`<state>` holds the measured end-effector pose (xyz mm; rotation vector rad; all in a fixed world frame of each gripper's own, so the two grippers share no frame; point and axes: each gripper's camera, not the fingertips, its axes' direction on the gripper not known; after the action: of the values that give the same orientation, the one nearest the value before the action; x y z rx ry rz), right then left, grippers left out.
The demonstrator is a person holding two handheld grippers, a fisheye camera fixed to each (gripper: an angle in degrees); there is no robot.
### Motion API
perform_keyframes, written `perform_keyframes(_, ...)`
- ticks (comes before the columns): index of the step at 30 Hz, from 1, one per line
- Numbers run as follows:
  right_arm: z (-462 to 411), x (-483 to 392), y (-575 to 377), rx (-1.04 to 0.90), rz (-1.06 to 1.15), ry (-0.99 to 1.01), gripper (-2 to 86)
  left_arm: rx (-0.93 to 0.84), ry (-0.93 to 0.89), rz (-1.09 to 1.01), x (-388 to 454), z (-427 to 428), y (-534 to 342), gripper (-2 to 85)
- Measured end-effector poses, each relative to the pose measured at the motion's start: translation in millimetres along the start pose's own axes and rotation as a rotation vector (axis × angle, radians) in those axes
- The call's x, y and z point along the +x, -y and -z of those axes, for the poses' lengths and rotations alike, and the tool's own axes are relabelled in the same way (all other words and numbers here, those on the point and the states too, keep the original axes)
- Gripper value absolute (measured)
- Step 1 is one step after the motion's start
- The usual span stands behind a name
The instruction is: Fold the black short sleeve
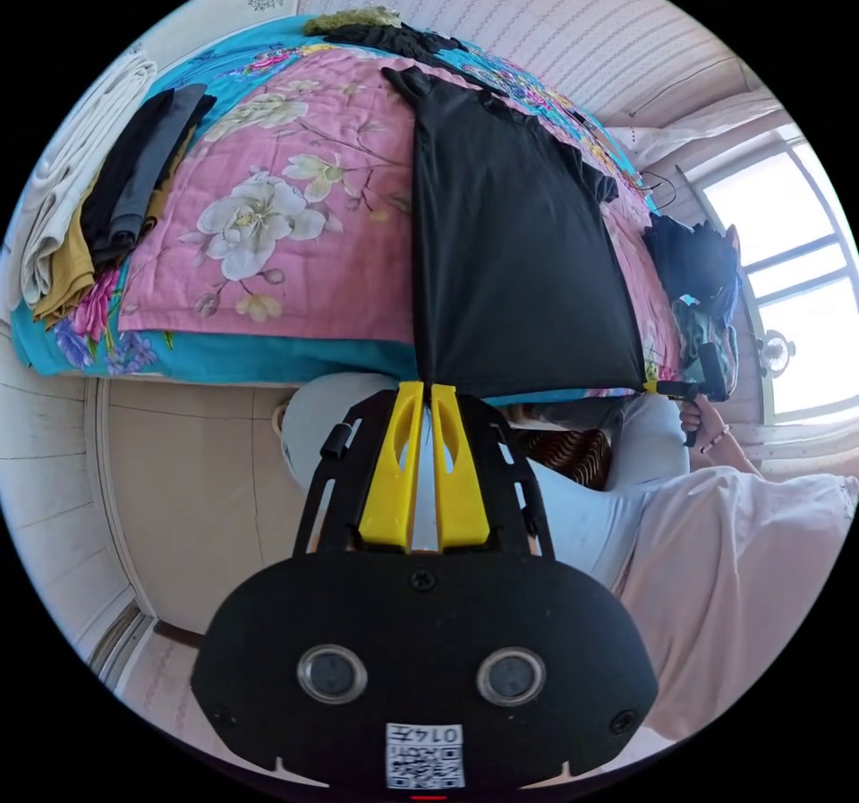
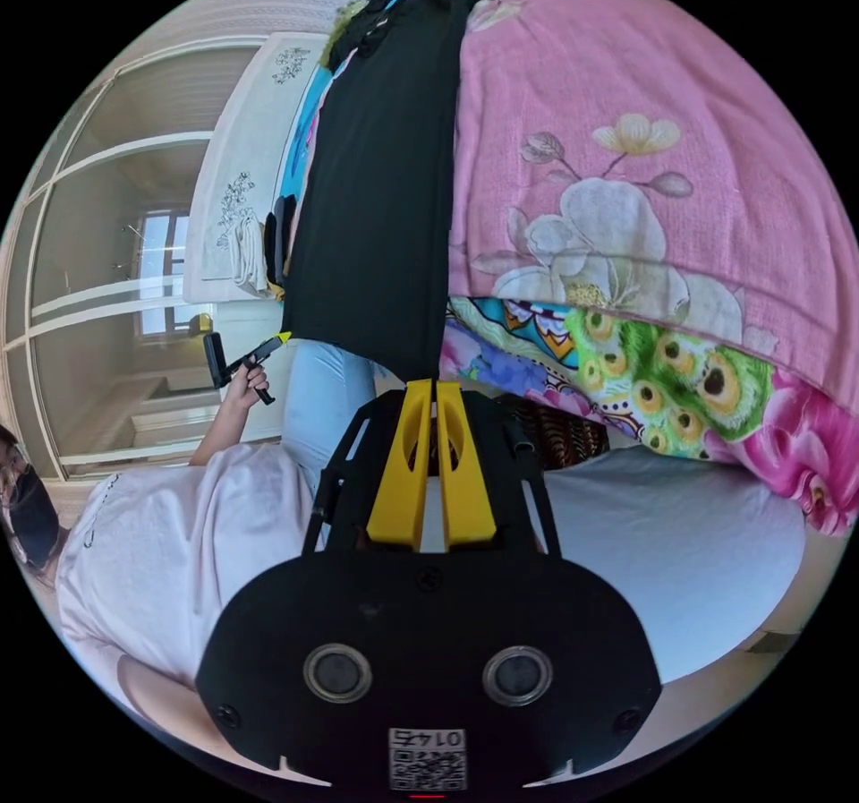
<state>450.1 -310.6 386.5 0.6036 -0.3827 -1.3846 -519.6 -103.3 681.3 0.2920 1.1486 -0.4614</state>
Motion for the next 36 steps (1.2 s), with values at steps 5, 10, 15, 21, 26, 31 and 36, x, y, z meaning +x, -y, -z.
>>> perform_keyframes(5, -3.6, -5.7, 3.3, -0.038, 0.008, -0.027, 0.2, 0.002, -0.017, 0.024, -0.1, -25.7, 3.7, -0.9)
perform_keyframes(10, -3.2, -13.3, 9.3, -0.015, -0.026, -0.079, 0.4, 0.004, -0.049, 0.077, 8.3, -59.7, 18.5, -0.6)
perform_keyframes(15, 6.2, -14.3, 6.2, -0.016, -0.063, -0.096, 0.7, -0.008, 0.025, 0.081, 19.2, -80.2, 24.4, -0.1)
perform_keyframes(21, 34.3, -11.6, -5.1, 0.048, -0.088, -0.046, 1.1, 0.037, 0.051, 0.087, 31.5, -85.1, 23.8, -0.1)
perform_keyframes(26, 74.7, -22.8, 10.9, 0.172, -0.027, -0.118, 1.9, 0.101, 0.05, 0.003, 64.6, -93.6, 49.3, 0.1)
perform_keyframes(31, 123.2, -28.1, 76.2, 0.369, 0.012, -0.21, 4.6, 0.101, 0.054, -0.254, 127.7, -139.1, 140.5, 1.6)
perform_keyframes(36, 181.4, -23.5, 199.3, 0.533, -0.002, -0.288, 8.4, 0.126, -0.093, -0.559, 243.6, -232.8, 301.5, 4.2)
